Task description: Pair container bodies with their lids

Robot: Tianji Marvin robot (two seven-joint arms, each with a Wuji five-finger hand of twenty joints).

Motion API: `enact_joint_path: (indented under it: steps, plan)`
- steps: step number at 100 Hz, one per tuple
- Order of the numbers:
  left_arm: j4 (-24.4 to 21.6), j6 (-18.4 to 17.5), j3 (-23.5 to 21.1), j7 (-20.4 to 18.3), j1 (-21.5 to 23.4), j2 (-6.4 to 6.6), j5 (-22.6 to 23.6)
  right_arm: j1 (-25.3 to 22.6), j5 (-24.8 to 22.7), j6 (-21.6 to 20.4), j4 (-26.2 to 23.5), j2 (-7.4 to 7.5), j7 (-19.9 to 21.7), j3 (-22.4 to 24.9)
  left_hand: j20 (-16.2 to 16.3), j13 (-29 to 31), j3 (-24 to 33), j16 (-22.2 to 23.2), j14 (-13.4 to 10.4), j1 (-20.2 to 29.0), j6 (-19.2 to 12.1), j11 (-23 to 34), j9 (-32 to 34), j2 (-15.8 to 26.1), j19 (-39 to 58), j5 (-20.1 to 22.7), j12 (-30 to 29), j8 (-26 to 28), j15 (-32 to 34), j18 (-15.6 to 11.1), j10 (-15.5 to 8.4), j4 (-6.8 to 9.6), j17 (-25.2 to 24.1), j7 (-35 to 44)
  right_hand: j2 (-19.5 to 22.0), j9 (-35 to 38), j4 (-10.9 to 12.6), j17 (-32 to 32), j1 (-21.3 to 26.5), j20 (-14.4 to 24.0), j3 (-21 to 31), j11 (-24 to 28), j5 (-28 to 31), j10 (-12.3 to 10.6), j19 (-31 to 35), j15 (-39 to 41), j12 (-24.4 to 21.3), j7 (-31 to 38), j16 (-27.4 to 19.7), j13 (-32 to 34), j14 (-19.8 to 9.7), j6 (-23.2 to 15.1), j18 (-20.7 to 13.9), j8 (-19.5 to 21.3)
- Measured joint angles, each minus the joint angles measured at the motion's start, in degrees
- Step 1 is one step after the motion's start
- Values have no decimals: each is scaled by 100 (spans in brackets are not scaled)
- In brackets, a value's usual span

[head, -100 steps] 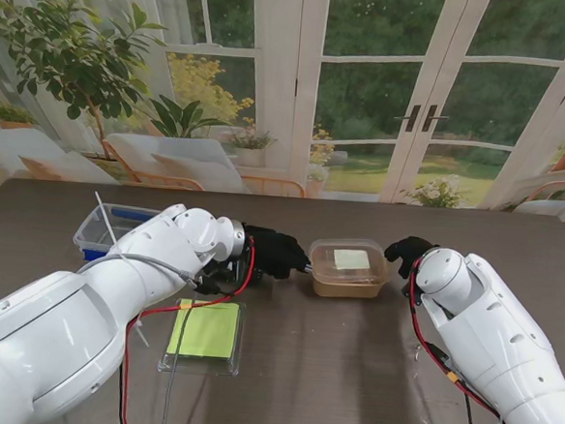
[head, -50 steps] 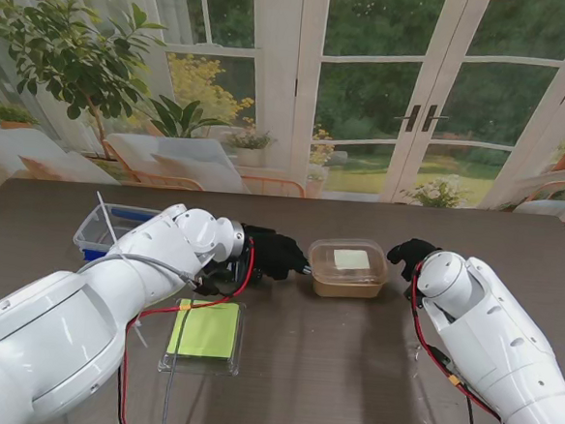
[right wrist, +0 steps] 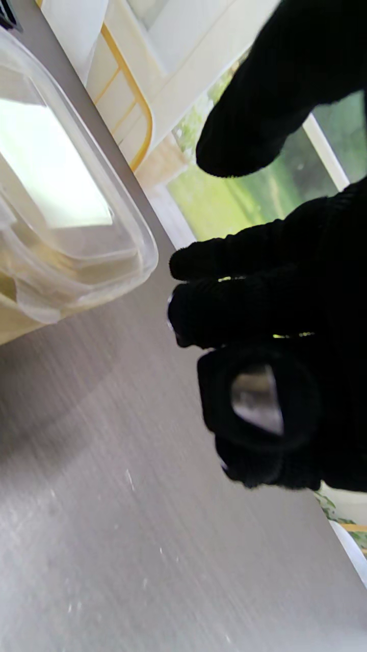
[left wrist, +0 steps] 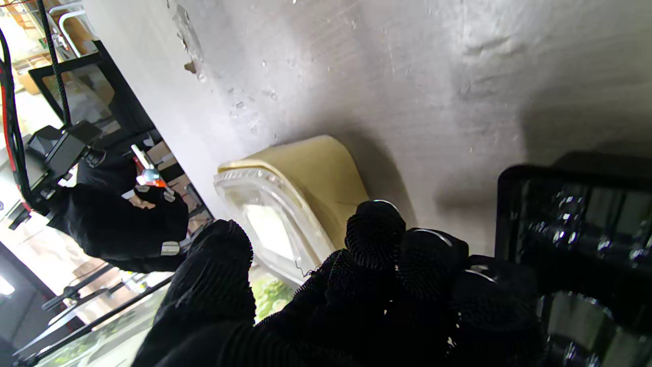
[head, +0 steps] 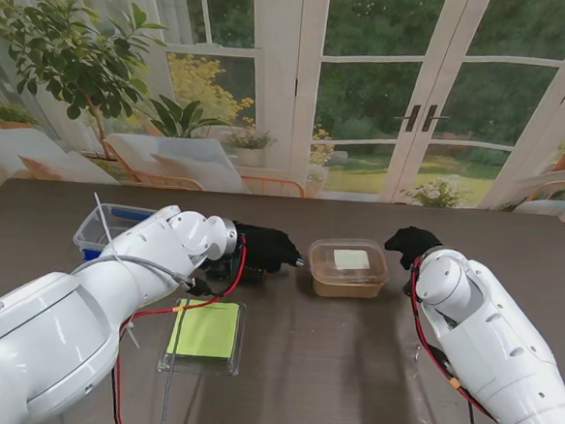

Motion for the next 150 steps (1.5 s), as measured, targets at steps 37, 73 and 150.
enact_joint_path:
  steps: [37, 73, 150]
  plan:
    - [3, -427, -75, 428, 77, -9, -9, -144, 53, -123, -248, 38, 208, 56, -7, 0, -1, -14, 11, 0, -192, -396, 1, 0, -173, 86, -343, 11, -233, 0, 4, 0, -2, 18, -2, 0, 0, 0, 0, 0, 0, -6, 617, 0, 0, 0, -1, -33, 0, 0, 0, -104, 0, 0]
    - [8, -545, -79, 325, 103, -60, -107, -168, 56, -45, -255, 77, 375, 34, -12, 0, 5, -17, 12, 0, -203, -402, 1, 0, -174, 86, -353, 19, -234, 0, 5, 0, -2, 18, -2, 0, 0, 0, 0, 0, 0, -7, 617, 0, 0, 0, -1, -34, 0, 0, 0, -104, 0, -35]
    - [4, -355, -155, 102, 179, -74, -183, -454, -68, 169, -742, 228, 893, 202, -40, -1, 90, -26, 15, 0, -204, -402, 1, 0, -177, 86, -354, 18, -250, 0, 13, 0, -6, 18, 1, 0, 0, 0, 0, 0, 0, -7, 593, 0, 0, 0, -1, -59, 0, 0, 0, -100, 1, -39]
